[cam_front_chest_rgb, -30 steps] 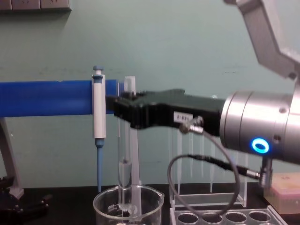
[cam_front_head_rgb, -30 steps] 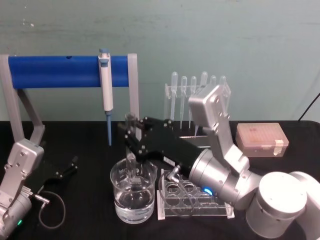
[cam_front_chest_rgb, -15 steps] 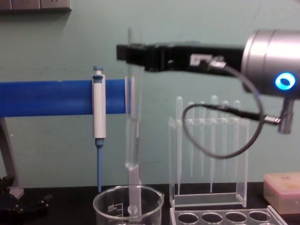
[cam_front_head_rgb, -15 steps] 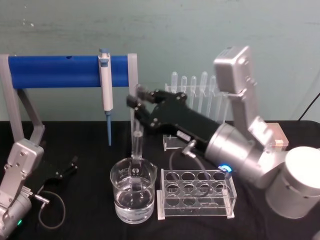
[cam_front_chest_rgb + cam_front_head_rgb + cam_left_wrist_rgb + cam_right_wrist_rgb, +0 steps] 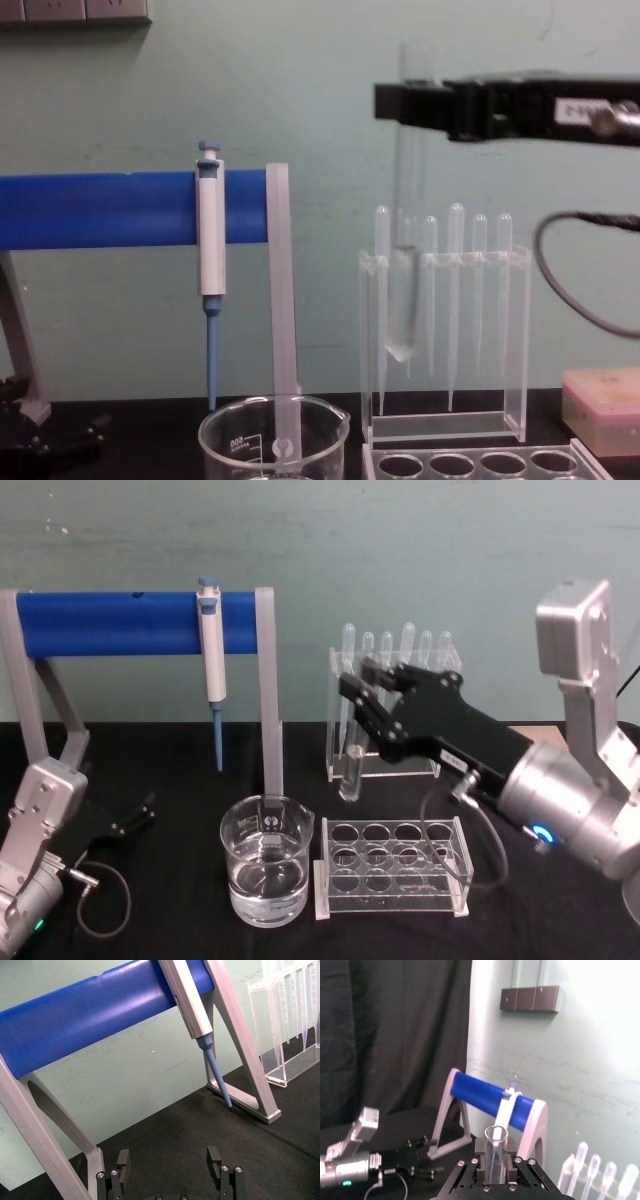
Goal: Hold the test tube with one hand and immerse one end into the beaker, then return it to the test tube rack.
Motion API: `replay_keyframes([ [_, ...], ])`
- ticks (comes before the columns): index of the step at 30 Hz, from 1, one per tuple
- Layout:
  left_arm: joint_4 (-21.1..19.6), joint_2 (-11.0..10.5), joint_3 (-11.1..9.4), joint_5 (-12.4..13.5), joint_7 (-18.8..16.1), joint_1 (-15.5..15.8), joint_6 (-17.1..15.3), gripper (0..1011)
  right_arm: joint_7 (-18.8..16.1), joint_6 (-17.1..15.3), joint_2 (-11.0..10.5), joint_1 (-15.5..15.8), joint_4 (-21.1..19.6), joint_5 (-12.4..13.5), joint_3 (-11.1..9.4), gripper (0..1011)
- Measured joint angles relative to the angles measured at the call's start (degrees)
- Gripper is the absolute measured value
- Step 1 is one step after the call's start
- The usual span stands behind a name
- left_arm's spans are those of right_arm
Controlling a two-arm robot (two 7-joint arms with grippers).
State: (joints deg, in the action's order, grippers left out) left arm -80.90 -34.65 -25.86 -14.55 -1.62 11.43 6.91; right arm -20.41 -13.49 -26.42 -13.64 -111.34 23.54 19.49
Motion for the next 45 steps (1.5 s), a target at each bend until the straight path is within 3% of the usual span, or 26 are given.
replay_keyframes([
  [4, 0.0, 0.0, 0.0, 0.0, 0.0, 0.0, 0.0, 1000, 1.21, 1.91, -1.25, 2.94, 0.19, -0.3, -0.54, 225],
  [14, 0.0, 0.0, 0.0, 0.0, 0.0, 0.0, 0.0, 1000, 2.76, 3.63, -1.38, 6.06, 1.22, -2.35, -1.26, 224],
  [45, 0.0, 0.0, 0.0, 0.0, 0.0, 0.0, 0.0, 1000, 2.4, 3.8, 2.01, 7.07, 7.33, -3.13, -1.07, 224],
])
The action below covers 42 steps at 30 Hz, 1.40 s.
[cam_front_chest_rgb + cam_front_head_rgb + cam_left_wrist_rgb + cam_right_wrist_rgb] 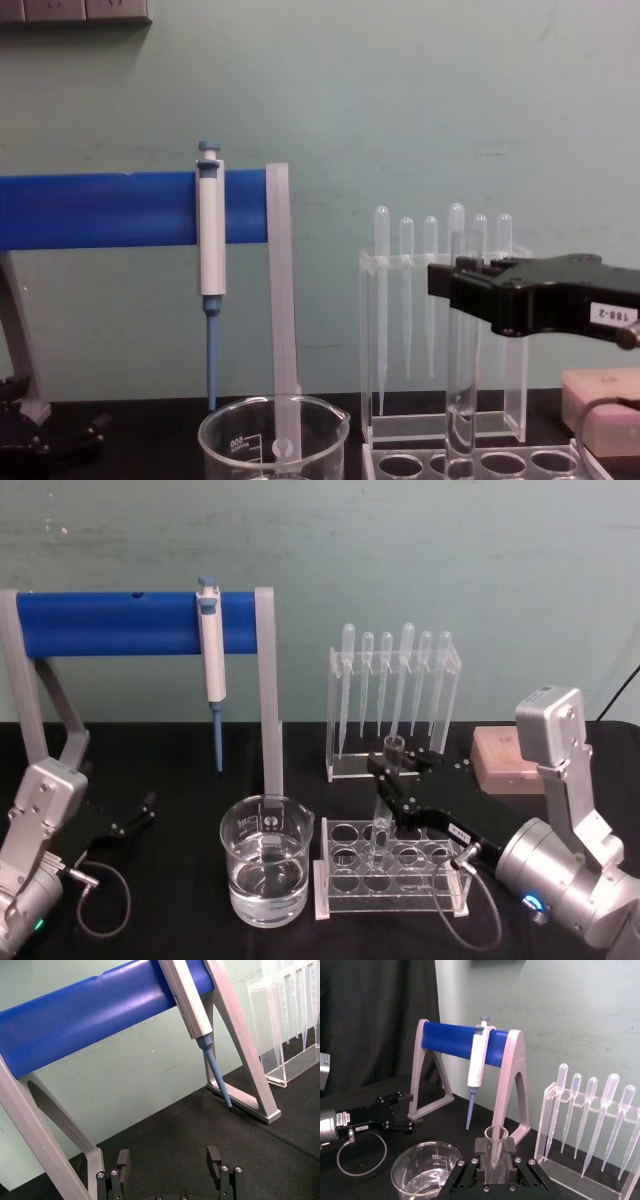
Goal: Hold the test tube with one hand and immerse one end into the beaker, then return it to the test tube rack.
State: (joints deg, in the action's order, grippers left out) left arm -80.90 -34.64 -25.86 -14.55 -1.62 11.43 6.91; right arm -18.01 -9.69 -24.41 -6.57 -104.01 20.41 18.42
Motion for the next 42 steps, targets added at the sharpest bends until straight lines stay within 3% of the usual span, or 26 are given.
replay_keyframes([
  [32, 0.0, 0.0, 0.0, 0.0, 0.0, 0.0, 0.0, 1000, -0.08, 2.01, 1.39, 2.03, 3.23, -2.73, 0.68, 225],
  [42, 0.0, 0.0, 0.0, 0.0, 0.0, 0.0, 0.0, 1000, -0.35, 1.87, 1.56, 1.8, 3.0, -3.29, 0.57, 501],
])
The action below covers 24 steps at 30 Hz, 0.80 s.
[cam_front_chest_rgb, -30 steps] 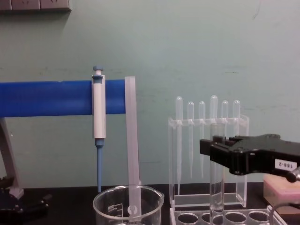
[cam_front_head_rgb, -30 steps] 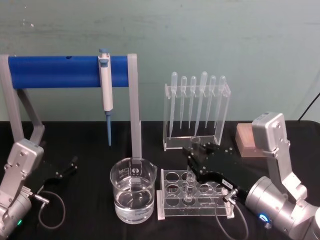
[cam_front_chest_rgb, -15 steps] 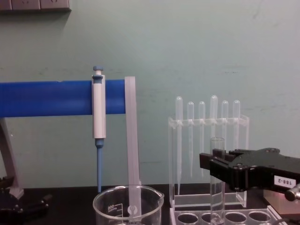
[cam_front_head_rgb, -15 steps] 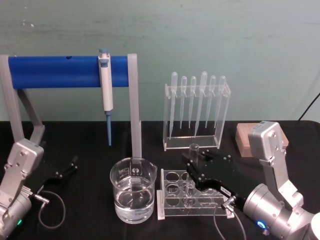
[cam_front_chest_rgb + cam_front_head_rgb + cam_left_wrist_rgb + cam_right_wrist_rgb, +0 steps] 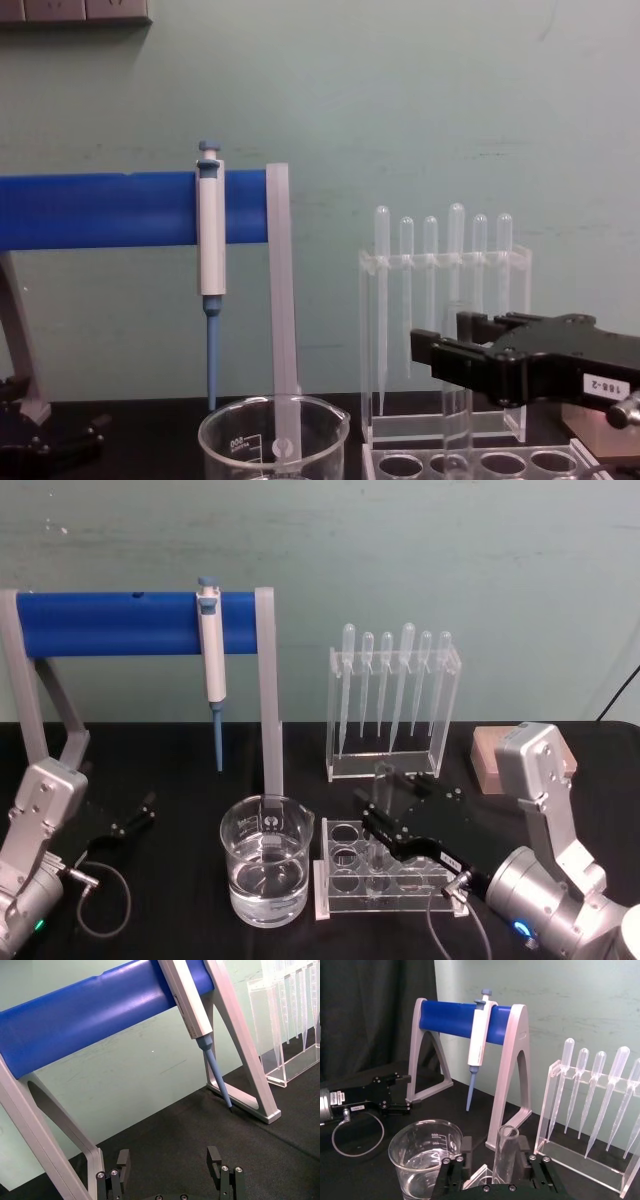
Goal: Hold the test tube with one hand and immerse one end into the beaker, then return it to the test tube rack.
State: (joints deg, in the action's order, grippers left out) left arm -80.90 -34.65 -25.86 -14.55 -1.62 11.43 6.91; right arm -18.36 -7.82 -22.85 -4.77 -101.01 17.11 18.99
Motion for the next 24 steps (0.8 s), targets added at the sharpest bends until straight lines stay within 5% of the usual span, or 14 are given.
replay_keyframes([
  [15, 0.0, 0.0, 0.0, 0.0, 0.0, 0.0, 0.0, 1000, 0.26, -0.03, -0.88, 0.8, -6.16, 1.26, -2.96, 985],
  [24, 0.0, 0.0, 0.0, 0.0, 0.0, 0.0, 0.0, 1000, 3.25, 2.44, -1.31, 4.42, -9.47, 3.75, -9.39, 1004],
])
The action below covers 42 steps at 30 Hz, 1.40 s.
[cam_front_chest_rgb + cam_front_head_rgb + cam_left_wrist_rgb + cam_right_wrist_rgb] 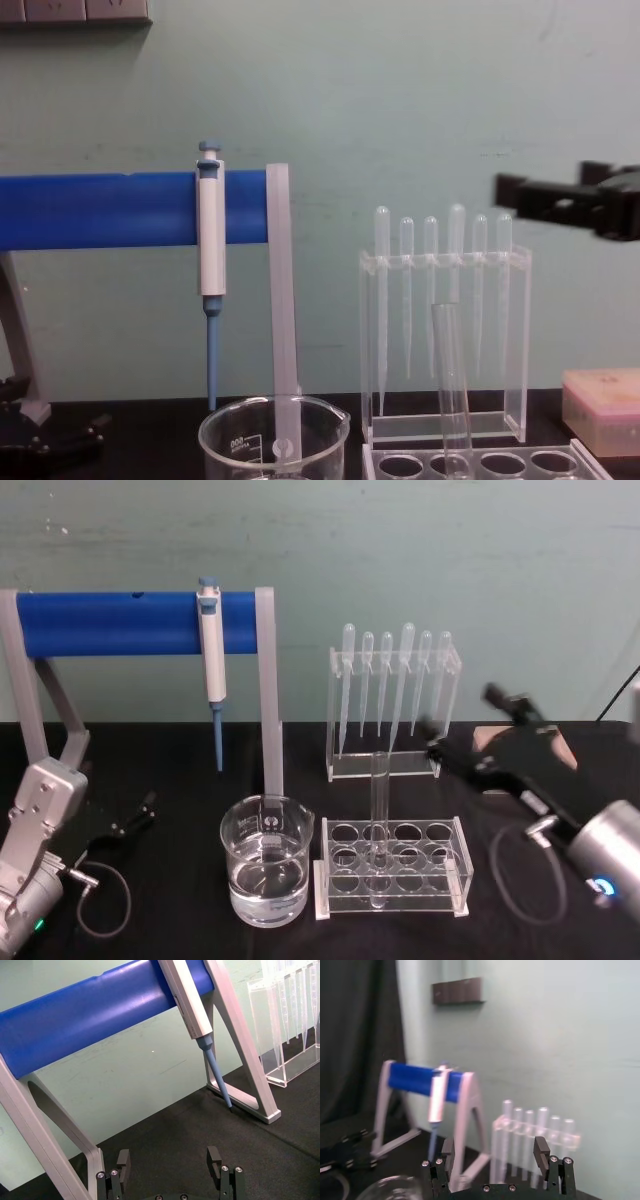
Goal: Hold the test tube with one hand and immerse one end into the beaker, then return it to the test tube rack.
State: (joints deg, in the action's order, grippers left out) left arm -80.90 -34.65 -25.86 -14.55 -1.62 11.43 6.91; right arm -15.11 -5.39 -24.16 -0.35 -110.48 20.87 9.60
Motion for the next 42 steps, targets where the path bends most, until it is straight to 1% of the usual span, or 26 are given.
replay_keyframes([
  [2, 0.0, 0.0, 0.0, 0.0, 0.0, 0.0, 0.0, 1000, 0.68, 0.53, 0.04, 0.86, -0.2, 0.28, -1.42, 1004],
  [3, 0.0, 0.0, 0.0, 0.0, 0.0, 0.0, 0.0, 1000, 1.49, 1.03, 0.09, 1.64, -0.29, 0.32, -2.71, 1004],
  [5, 0.0, 0.0, 0.0, 0.0, 0.0, 0.0, 0.0, 1000, 2.43, 1.53, 0.27, 2.49, -0.31, 0.29, -4.21, 1004],
  [6, 0.0, 0.0, 0.0, 0.0, 0.0, 0.0, 0.0, 1000, 3.4, 2.0, 0.62, 3.3, -0.11, 0.24, -5.62, 1004],
  [9, 0.0, 0.0, 0.0, 0.0, 0.0, 0.0, 0.0, 1000, 4.83, 2.43, 1.18, 4.24, 0.57, -0.28, -7.28, 1004],
  [10, 0.0, 0.0, 0.0, 0.0, 0.0, 0.0, 0.0, 1000, 5.96, 2.58, 1.59, 4.71, 1.2, -0.98, -8.09, 1004],
  [12, 0.0, 0.0, 0.0, 0.0, 0.0, 0.0, 0.0, 1000, 7.02, 2.78, 1.98, 5.07, 2.09, -1.89, -8.74, 1004],
  [13, 0.0, 0.0, 0.0, 0.0, 0.0, 0.0, 0.0, 1000, 7.83, 3.07, 2.38, 5.29, 3.32, -2.77, -9.06, 1004],
  [15, 0.0, 0.0, 0.0, 0.0, 0.0, 0.0, 0.0, 1000, 8.36, 3.46, 2.76, 5.36, 4.63, -3.48, -9.22, 1004],
  [16, 0.0, 0.0, 0.0, 0.0, 0.0, 0.0, 0.0, 1000, 8.77, 3.74, 3.03, 5.36, 5.98, -4.39, -9.18, 1004],
  [18, 0.0, 0.0, 0.0, 0.0, 0.0, 0.0, 0.0, 1000, 9.15, 4.09, 3.15, 5.28, 7.29, -5.69, -8.88, 1004],
  [19, 0.0, 0.0, 0.0, 0.0, 0.0, 0.0, 0.0, 1000, 9.52, 4.42, 3.15, 5.08, 8.61, -7.43, -8.33, 1004],
  [22, 0.0, 0.0, 0.0, 0.0, 0.0, 0.0, 0.0, 1000, 9.96, 4.96, 3.08, 4.66, 10.52, -9.86, -7.38, 1004],
  [23, 0.0, 0.0, 0.0, 0.0, 0.0, 0.0, 0.0, 1000, 10.05, 5.32, 3.05, 4.36, 11.65, -11.21, -6.77, 1004],
  [25, 0.0, 0.0, 0.0, 0.0, 0.0, 0.0, 0.0, 1000, 10.34, 5.82, 3.02, 4.04, 12.75, -12.81, -6.13, 1004],
  [26, 0.0, 0.0, 0.0, 0.0, 0.0, 0.0, 0.0, 1000, 10.49, 6.54, 2.98, 3.74, 13.88, -14.47, -5.46, 1004],
  [28, 0.0, 0.0, 0.0, 0.0, 0.0, 0.0, 0.0, 1000, 10.73, 7.16, 2.88, 3.44, 14.85, -16.21, -4.75, 1004],
  [29, 0.0, 0.0, 0.0, 0.0, 0.0, 0.0, 0.0, 1000, 10.94, 7.82, 2.78, 3.15, 15.7, -17.93, -4.14, 1004],
  [30, 0.0, 0.0, 0.0, 0.0, 0.0, 0.0, 0.0, 1000, 10.98, 8.14, 2.72, 3.0, 16.14, -18.78, -3.77, 1004],
  [31, 0.0, 0.0, 0.0, 0.0, 0.0, 0.0, 0.0, 1000, 11.05, 8.65, 2.54, 2.75, 16.83, -20.42, -3.05, 1004],
  [34, 0.0, 0.0, 0.0, 0.0, 0.0, 0.0, 0.0, 1000, 11.26, 9.17, 2.27, 2.45, 17.54, -22.75, -2.22, 1004],
  [35, 0.0, 0.0, 0.0, 0.0, 0.0, 0.0, 0.0, 1000, 11.31, 9.48, 2.14, 2.29, 17.9, -24.15, -1.74, 1004],
  [40, 0.0, 0.0, 0.0, 0.0, 0.0, 0.0, 0.0, 1000, 11.33, 10.64, 2.08, 1.97, 18.6, -27.26, -0.88, 1004],
  [42, 0.0, 0.0, 0.0, 0.0, 0.0, 0.0, 0.0, 1000, 11.33, 11.02, 2.22, 1.91, 18.78, -27.75, -0.85, 1004],
])
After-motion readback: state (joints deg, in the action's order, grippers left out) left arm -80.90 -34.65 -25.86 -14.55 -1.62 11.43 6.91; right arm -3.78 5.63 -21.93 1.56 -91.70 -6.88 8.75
